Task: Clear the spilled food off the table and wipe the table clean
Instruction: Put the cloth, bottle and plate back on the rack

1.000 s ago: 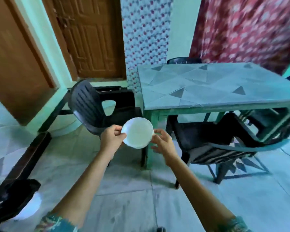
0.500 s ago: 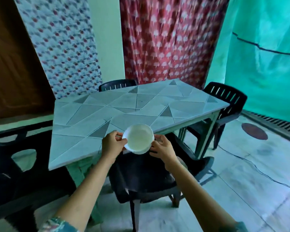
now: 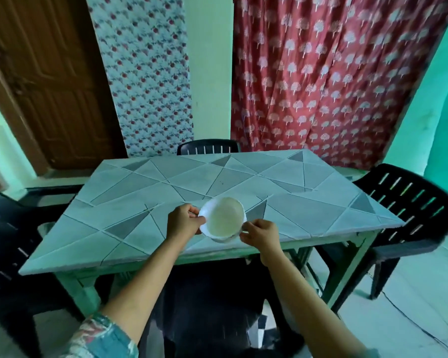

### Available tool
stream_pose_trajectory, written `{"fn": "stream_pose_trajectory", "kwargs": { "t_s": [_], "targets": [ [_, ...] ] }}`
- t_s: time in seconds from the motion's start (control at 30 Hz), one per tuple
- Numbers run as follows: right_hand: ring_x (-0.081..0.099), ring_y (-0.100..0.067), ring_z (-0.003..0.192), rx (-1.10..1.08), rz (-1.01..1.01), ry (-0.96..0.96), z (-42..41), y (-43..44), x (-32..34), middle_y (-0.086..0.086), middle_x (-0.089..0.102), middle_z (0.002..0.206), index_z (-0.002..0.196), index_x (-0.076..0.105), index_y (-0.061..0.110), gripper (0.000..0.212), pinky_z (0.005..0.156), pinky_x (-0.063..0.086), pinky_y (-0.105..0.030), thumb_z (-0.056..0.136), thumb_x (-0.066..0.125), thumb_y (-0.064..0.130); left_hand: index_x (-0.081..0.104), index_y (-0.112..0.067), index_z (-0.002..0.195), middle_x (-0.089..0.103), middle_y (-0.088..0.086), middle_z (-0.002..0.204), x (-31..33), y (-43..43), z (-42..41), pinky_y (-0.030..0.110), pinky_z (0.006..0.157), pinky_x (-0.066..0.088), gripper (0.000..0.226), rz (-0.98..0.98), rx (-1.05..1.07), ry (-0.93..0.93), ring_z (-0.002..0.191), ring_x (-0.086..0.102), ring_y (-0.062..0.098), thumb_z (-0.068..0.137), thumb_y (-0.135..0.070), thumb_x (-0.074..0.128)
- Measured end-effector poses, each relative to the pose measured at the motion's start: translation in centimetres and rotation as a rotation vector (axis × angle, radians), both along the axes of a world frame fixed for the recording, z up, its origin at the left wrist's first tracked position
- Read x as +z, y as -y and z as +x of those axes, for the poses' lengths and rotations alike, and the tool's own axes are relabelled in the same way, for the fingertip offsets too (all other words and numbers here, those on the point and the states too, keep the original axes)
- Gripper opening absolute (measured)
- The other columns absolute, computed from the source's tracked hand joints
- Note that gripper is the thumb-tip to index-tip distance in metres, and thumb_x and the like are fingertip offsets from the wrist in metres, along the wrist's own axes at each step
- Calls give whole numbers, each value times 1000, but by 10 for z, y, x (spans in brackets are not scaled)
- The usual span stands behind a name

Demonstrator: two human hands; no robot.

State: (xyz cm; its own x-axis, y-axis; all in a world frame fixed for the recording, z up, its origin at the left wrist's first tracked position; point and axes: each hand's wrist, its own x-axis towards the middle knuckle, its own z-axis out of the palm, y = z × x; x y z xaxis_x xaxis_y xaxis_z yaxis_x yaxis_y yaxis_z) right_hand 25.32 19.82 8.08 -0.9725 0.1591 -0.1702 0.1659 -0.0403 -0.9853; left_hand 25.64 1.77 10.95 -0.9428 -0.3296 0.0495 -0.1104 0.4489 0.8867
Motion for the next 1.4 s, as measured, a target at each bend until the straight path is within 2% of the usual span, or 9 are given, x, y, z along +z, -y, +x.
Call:
{"fn": "stream_pose_trajectory", "kwargs": {
  "t_s": [0.1,0.23,0.37,0.47,0.57,0.9,1.03,1.17,1.4],
  "targets": [
    [51,-20,55,-10,109,-12,-37,-3,-9,1,46,39,39,48,14,36,59,44,-35,70,63,3,60,-11,76,65,6,73,1,-8,-23,38,65,59,11,-62,58,-6,64,65,25,71,-8,69],
    [58,-22,57,12,123,-49,-84,0,-13,10,46,34,46,48,14,33,67,53,-40,76,61,6,54,-19,65,63,1,71,-2,-4,-61,32,66,52,19,-143,126,23,66,64,26,66,-21,73],
    [53,-21,52,-13,159,-26,-132,5,-24,3,45,39,43,47,14,35,66,55,-42,74,61,7,57,-14,63,59,4,61,-3,9,-102,28,56,54,19,67,150,6,44,52,15,71,-6,73],
    [55,-23,56,-60,201,28,-174,7,-29,8,37,28,31,39,13,47,59,43,-31,72,59,8,57,-12,66,60,4,62,-8,37,-143,19,49,52,19,144,228,-16,37,53,7,72,-4,72],
    [59,-28,57,-153,213,68,-225,10,-29,4,45,29,37,46,12,41,55,36,-25,76,58,12,55,-11,68,61,7,66,-19,73,-192,17,45,51,18,270,342,8,35,55,8,74,-2,70],
    [66,-43,69,-282,244,161,-374,6,-71,-13,57,52,44,50,10,28,61,51,-38,68,59,19,48,-4,63,55,13,66,-87,153,-331,16,36,47,25,514,534,78,28,51,6,77,7,66],
    [61,-36,59,-284,225,159,-399,5,-80,-13,56,54,45,49,9,28,60,48,-35,70,60,16,49,1,66,54,13,68,-104,158,-357,16,36,48,21,565,552,88,28,52,6,79,8,64],
    [68,-41,67,-276,214,155,-414,6,-87,-13,57,51,42,49,9,32,71,55,-48,71,61,11,54,4,91,57,16,75,-114,157,-373,16,37,48,15,602,573,92,28,52,6,80,9,63],
    [68,-36,65,-272,160,172,-412,5,-97,-13,59,60,55,54,6,27,73,56,-44,81,60,10,57,8,91,58,20,94,-124,151,-372,17,43,52,13,624,567,99,41,59,12,81,5,65]
  ]
}}
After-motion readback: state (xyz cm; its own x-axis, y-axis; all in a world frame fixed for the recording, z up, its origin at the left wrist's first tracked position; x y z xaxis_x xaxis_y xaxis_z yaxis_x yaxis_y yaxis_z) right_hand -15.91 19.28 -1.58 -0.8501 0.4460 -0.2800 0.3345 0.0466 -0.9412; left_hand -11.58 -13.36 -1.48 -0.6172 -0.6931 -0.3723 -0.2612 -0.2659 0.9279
